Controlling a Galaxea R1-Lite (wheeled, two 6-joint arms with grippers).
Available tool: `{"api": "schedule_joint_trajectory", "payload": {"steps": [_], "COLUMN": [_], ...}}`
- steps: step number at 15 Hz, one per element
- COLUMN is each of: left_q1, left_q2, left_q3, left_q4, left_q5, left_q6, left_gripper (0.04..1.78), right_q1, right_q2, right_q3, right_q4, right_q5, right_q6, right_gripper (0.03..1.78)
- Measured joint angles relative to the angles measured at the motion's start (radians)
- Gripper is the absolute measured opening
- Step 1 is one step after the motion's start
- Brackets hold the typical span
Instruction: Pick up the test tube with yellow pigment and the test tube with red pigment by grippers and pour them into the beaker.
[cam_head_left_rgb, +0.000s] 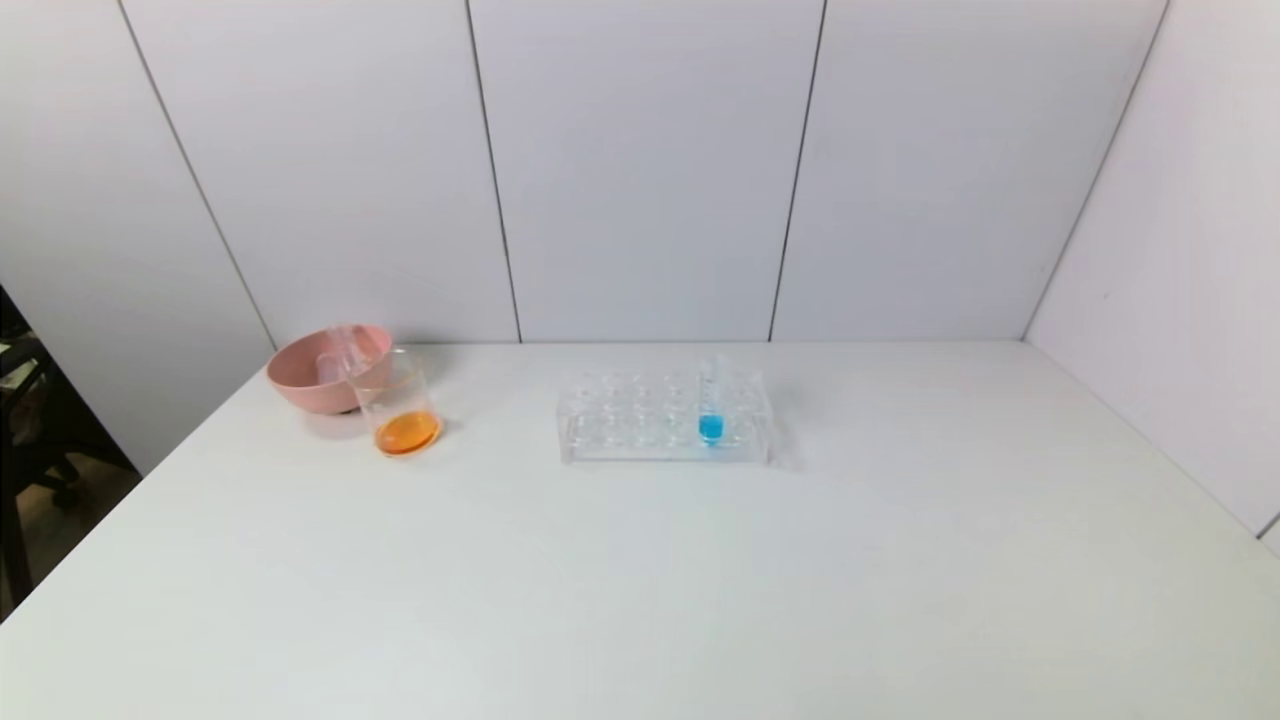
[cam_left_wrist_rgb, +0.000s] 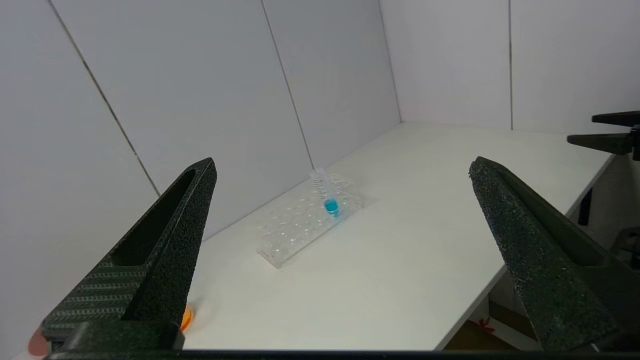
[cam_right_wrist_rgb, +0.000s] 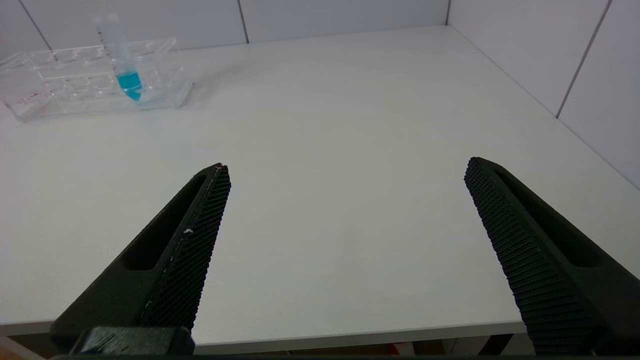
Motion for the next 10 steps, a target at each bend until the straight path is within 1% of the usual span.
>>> {"api": "schedule_joint_trajectory", "payload": {"steps": [3, 4, 6, 8, 10], "left_q1": [-0.024, -0.026, -0.03, -0.059, -0.069], "left_q2": [-0.009, -0.011, -0.014, -0.021, -0.038], "left_q3": [0.025, 0.049, 0.09, 0.102, 0.136], "left_q4": [0.009, 0.002, -0.041, -0.047, -0.049], "left_q5": [-0.011, -0.003, 0.051, 0.05, 0.064], "left_q6": [0.01, 0.02, 0.017, -0.029, -0.026], "left_gripper": [1.76, 1.76, 1.76, 1.76, 1.76], "right_q1": [0.0, 0.0, 0.0, 0.0, 0.0], "right_q2": [0.0, 0.0, 0.0, 0.0, 0.0], "right_q3": [0.0, 0.0, 0.0, 0.0, 0.0], "right_q4": [0.0, 0.0, 0.0, 0.0, 0.0], "right_q5": [0.0, 0.0, 0.0, 0.0, 0.0], "right_q6": [0.0, 0.0, 0.0, 0.0, 0.0], "right_gripper": [1.71, 1.71, 1.71, 1.71, 1.71]}}
